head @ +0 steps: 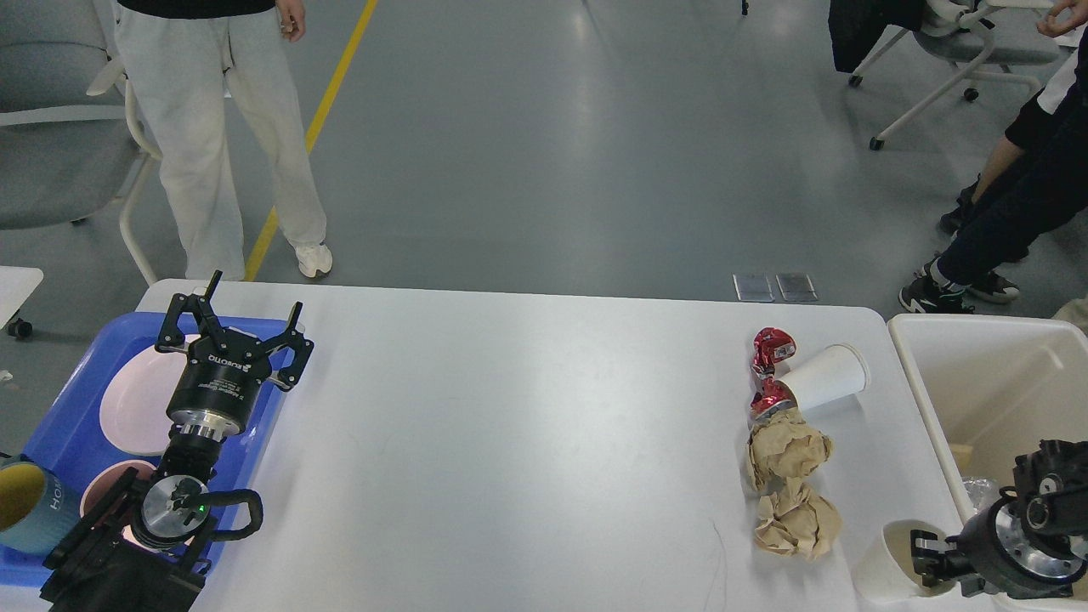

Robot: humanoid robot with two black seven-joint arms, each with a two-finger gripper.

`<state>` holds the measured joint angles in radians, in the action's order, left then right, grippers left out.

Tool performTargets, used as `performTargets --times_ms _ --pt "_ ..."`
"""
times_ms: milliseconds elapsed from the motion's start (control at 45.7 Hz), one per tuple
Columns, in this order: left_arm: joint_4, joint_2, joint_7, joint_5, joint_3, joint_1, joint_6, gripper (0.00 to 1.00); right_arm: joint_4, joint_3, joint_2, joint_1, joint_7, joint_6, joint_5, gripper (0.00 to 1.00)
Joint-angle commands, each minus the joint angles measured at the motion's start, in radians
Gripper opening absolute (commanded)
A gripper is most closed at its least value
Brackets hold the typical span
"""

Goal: Tidy desktop

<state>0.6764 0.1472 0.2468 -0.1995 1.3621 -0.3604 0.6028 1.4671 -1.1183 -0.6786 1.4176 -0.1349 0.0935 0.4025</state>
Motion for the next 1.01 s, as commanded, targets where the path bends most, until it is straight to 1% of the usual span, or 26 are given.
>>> performTargets --times_ms 0,241,372,438,503,547,591,678,722,788,854,919,985 --pt "0.0 0.0 0.0 0.0 -0.001 0.0 0.0 0.97 0.002 0.003 0.001 0.001 0.0 -0.012 -0.002 0.0" --pt "0.0 0.0 0.0 0.0 0.0 0.0 0.0 0.97 0.002 0.011 0.001 0.004 0.0 -0.024 -0.002 0.0" --pt "0.0 0.0 0.0 0.0 0.0 0.0 0.0 0.97 0.007 0.011 -0.007 0.01 0.0 -0.009 -0.004 0.0" --pt "0.0 0.0 0.0 0.0 0.0 0.0 0.0 0.97 0.03 0.008 -0.031 0.03 0.0 0.009 -0.008 0.0" --pt "0.0 0.0 0.0 0.0 -0.001 0.0 0.0 0.97 0.055 -0.009 -0.079 0.098 -0.003 0.076 -0.016 0.0" --pt "0.0 0.0 0.0 0.0 -0.001 0.0 0.0 0.97 0.061 -0.034 -0.096 0.165 -0.006 0.159 -0.016 0.0" --pt "0.0 0.0 0.0 0.0 -0.001 0.0 0.002 0.97 0.062 -0.087 -0.108 0.261 -0.006 0.279 -0.016 0.0" --pt "0.0 0.0 -0.001 0.0 -0.001 0.0 0.0 0.97 0.067 -0.19 -0.105 0.441 -0.006 0.425 -0.019 0.0" --pt "0.0 0.0 -0.001 0.0 -0.001 0.0 0.0 0.97 0.079 -0.244 -0.104 0.532 -0.006 0.48 -0.028 0.0" --pt "0.0 0.0 -0.001 0.0 -0.001 0.0 0.0 0.97 0.108 -0.329 -0.088 0.679 -0.006 0.541 -0.059 0.0" --pt "0.0 0.0 -0.001 0.0 -0.001 0.0 0.0 0.97 0.144 -0.432 -0.041 0.825 -0.002 0.577 -0.094 0.0" --pt "0.0 0.0 -0.001 0.0 -0.001 0.0 0.0 0.97 0.194 -0.515 0.03 0.949 0.003 0.586 -0.143 0.0" --pt "0.0 0.0 0.0 0.0 -0.001 0.0 0.0 0.97 0.225 -0.561 0.096 1.017 0.005 0.589 -0.197 0.0"
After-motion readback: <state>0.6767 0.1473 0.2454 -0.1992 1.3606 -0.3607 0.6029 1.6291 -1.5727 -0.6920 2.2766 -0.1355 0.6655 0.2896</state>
